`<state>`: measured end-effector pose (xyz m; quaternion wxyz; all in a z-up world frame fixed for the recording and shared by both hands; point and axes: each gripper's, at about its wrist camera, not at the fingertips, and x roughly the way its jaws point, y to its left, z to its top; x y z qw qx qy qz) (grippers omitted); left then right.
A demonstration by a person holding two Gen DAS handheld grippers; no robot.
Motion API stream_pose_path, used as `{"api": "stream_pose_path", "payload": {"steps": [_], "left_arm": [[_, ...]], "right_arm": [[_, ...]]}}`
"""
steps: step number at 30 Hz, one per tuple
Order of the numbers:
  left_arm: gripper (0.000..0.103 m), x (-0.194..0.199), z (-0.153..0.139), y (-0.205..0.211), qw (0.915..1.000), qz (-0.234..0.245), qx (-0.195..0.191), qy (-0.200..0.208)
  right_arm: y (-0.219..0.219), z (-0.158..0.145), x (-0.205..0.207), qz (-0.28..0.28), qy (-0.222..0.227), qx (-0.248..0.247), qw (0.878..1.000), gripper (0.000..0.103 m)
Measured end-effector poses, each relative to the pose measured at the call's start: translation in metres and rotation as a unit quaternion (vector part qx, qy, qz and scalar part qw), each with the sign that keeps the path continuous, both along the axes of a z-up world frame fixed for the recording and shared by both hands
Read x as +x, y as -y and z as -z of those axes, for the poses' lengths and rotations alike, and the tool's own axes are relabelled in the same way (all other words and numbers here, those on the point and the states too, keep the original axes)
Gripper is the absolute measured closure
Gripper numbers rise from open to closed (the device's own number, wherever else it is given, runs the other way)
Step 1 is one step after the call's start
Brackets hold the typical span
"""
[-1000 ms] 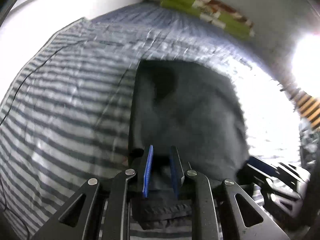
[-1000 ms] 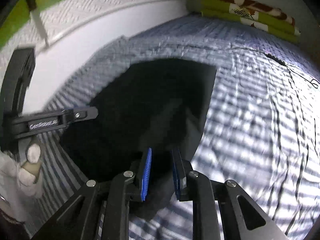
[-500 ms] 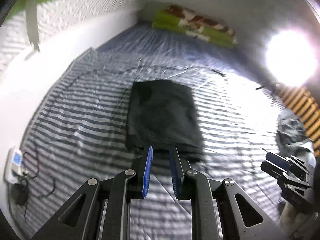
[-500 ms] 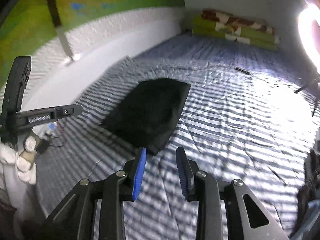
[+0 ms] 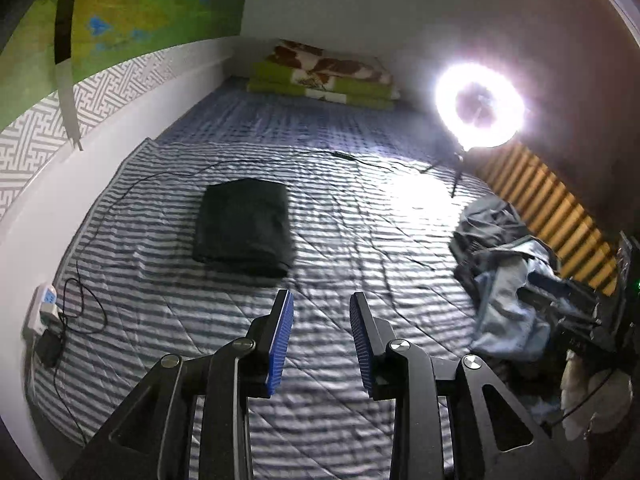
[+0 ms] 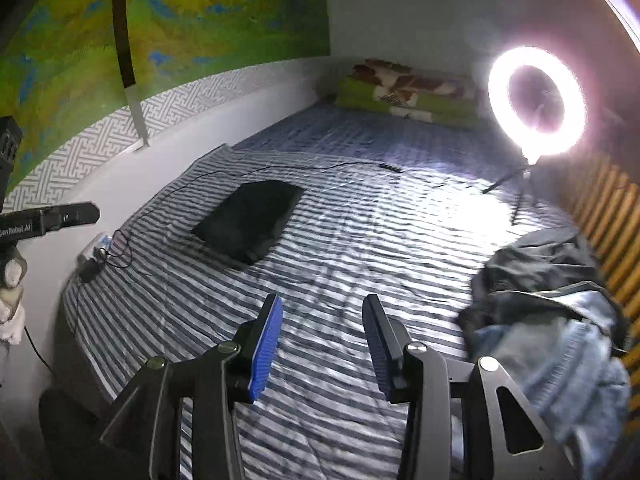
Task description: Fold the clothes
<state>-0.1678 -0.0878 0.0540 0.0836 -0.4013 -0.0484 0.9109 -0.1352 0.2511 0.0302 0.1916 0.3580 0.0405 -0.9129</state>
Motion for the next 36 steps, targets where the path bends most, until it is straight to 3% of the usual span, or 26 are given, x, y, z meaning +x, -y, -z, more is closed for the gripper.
{"api": "stream_pose_path", "payload": {"steps": [3, 7, 13, 18, 21, 25, 27, 29, 36], "left_arm": [[0.071, 0.019, -0.007, -0.021, 0.9999, 0.009, -0.006, -0.005], [0.067, 0.04, -0.001, -0.046, 0.9996, 0.01, -0.026, -0.005], [0.06, 0.067, 0.047, -0.055, 0.9988, -0.021, -0.042, 0.015], [0.047, 0.095, 0.092, -0.058, 0.9982, -0.04, -0.028, 0.036], [0.042, 0.11, 0.106, -0.063, 0.9965, -0.056, -0.059, 0.018], [0.032, 0.129, 0.107, -0.056, 0.9945, -0.09, -0.053, -0.006], [0.024, 0.138, 0.103, -0.056, 0.9925, -0.098, -0.07, -0.019], [0.021, 0.145, 0.099, -0.056, 0.9911, -0.099, -0.085, -0.028], [0.012, 0.16, 0.093, -0.053, 0.9923, -0.094, -0.071, -0.037]], "right_arm": [[-0.023, -0.02, 0.018, 0.009, -0.014, -0.011, 1.0, 0.065], [-0.04, -0.023, 0.038, 0.011, -0.013, -0.007, 1.0, 0.064], [-0.039, 0.017, 0.061, 0.014, 0.024, -0.011, 1.0, 0.064], [-0.038, 0.05, 0.089, 0.033, 0.034, -0.024, 0.999, 0.064], [-0.036, 0.058, 0.104, 0.044, 0.031, -0.03, 0.998, 0.064], [-0.023, 0.059, 0.119, 0.035, 0.023, -0.032, 0.999, 0.061], [-0.015, 0.058, 0.125, 0.027, 0.02, -0.035, 0.999, 0.06], [-0.005, 0.059, 0.132, 0.02, 0.018, -0.033, 0.999, 0.059], [0.021, 0.067, 0.152, 0.014, 0.023, -0.021, 0.999, 0.058]]}}
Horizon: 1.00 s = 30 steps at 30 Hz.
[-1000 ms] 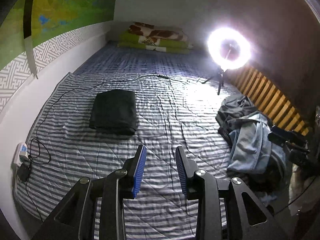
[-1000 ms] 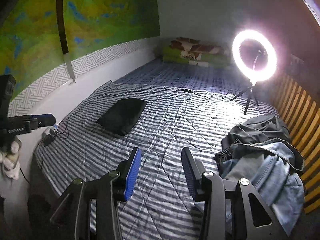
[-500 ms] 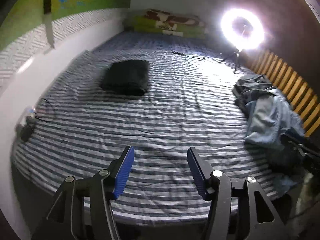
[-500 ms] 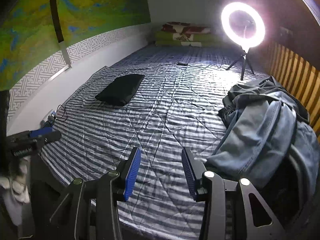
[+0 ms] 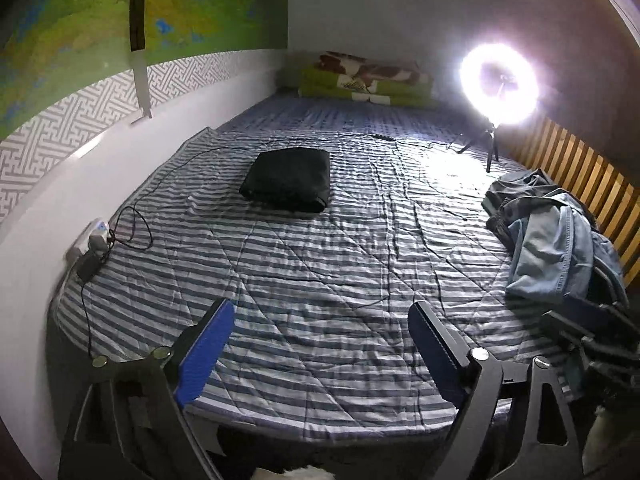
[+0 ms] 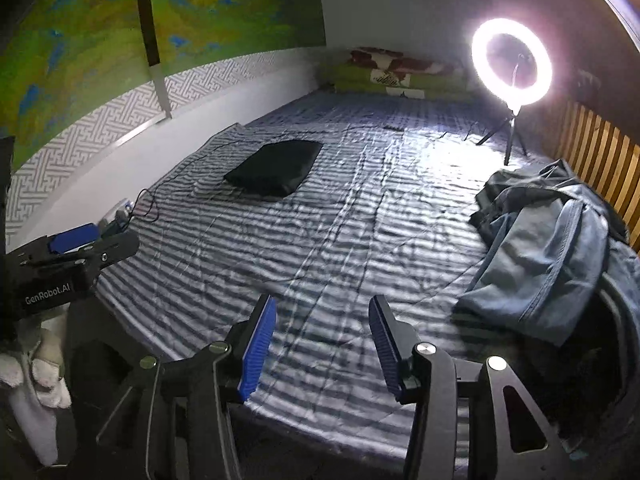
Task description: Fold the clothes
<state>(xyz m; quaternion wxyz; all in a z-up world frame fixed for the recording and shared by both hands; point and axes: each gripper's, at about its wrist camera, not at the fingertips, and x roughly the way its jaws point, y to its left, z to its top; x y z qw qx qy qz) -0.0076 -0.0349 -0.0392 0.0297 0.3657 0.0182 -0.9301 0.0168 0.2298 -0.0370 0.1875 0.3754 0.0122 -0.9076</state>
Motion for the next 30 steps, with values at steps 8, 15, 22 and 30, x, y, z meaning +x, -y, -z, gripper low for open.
{"api": "stream_pose_path", "payload": {"steps": [8, 15, 22, 30], "left_arm": [[0.009, 0.009, 0.001, 0.013, 0.9999, -0.003, 0.015, 0.006], [0.009, 0.015, 0.007, 0.029, 0.9995, -0.019, 0.023, 0.012], [0.008, 0.02, 0.012, 0.037, 0.999, -0.03, 0.028, 0.019], [0.008, 0.021, 0.011, 0.027, 0.9991, -0.031, 0.022, 0.017]], "right_arm": [[0.016, 0.001, 0.006, 0.002, -0.003, 0.002, 1.0, 0.058], [0.019, 0.007, 0.01, 0.003, 0.003, 0.002, 1.0, 0.058], [0.017, 0.011, 0.012, 0.006, 0.006, 0.005, 1.0, 0.058], [0.019, 0.012, 0.016, 0.003, 0.005, 0.007, 1.0, 0.058]]}}
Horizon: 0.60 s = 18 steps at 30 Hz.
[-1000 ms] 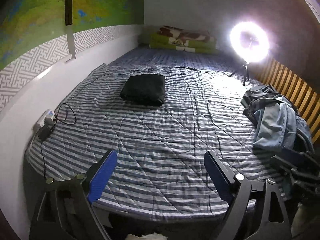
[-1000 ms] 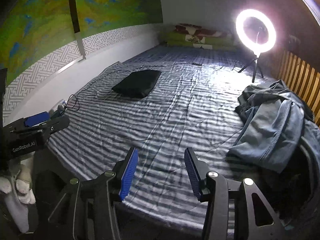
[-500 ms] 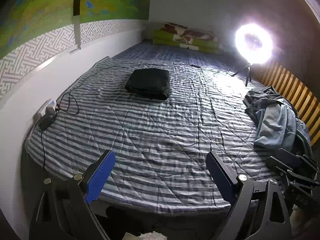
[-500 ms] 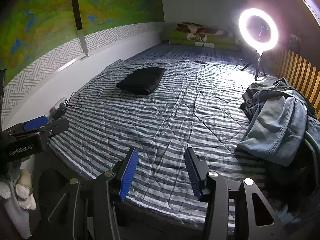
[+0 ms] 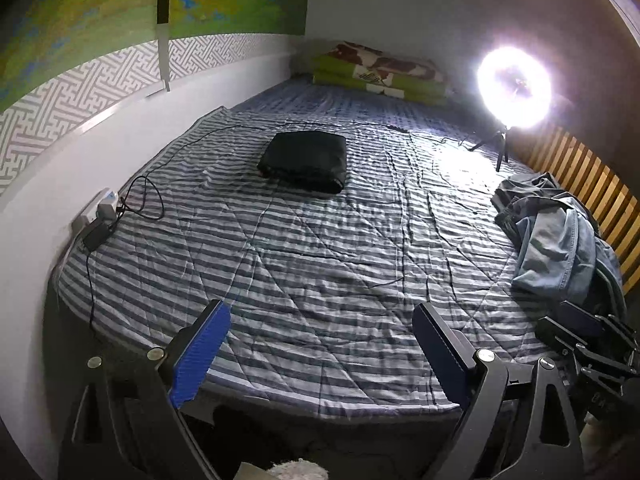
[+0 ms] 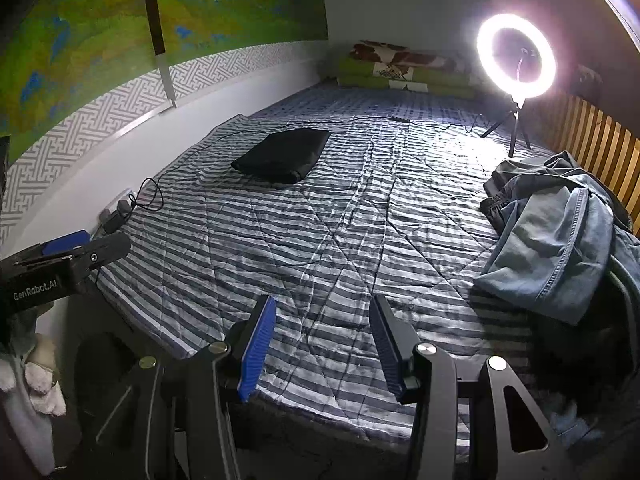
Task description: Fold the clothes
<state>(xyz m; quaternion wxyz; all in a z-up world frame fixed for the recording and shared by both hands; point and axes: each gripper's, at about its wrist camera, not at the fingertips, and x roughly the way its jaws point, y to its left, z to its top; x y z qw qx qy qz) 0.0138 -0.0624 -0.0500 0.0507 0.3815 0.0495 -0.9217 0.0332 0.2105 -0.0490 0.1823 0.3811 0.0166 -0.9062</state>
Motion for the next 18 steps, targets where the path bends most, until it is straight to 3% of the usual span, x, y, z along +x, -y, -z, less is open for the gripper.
{"api": "stream_pose_path", "payload": {"steps": [18], "left_arm": [[0.008, 0.003, 0.001, -0.016, 0.9999, 0.012, -0.009, 0.0]], "right_arm": [[-0.008, 0.001, 0.007, 0.003, -0.003, -0.003, 1.0, 0.058]]}}
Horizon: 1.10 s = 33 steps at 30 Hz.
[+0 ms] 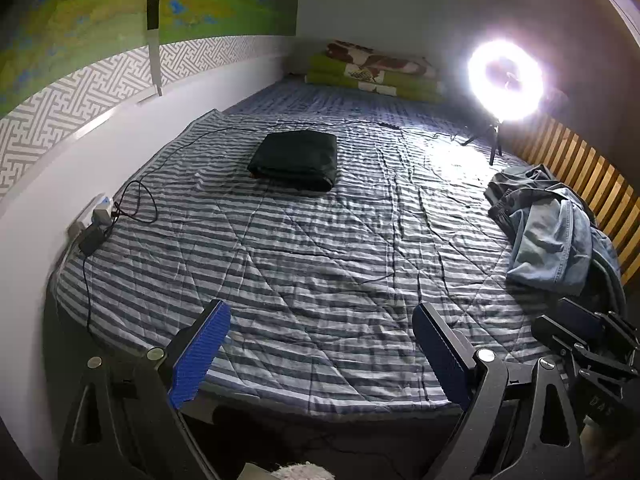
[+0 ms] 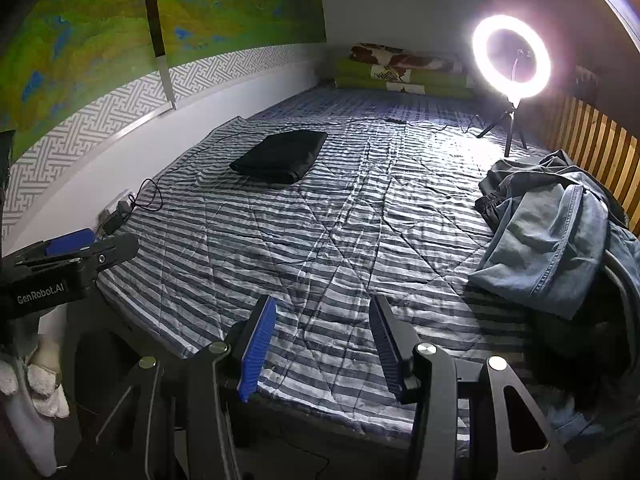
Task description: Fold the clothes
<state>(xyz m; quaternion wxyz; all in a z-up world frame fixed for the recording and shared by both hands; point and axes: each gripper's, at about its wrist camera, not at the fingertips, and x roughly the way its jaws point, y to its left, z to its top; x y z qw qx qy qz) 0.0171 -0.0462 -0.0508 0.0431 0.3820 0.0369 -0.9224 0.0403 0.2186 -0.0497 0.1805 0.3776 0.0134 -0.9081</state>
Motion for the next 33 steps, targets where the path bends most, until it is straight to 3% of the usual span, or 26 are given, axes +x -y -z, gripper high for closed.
{"api": "stream_pose_path", "payload": {"steps": [33], "left_arm": [[0.008, -0.0053, 0.0066, 0.0026, 0.9999, 0.008, 0.002, 0.008]], "right_arm": [[-0.0029, 0.0074, -0.0029, 0.001, 0.009, 0.0, 1.0, 0.058]]}}
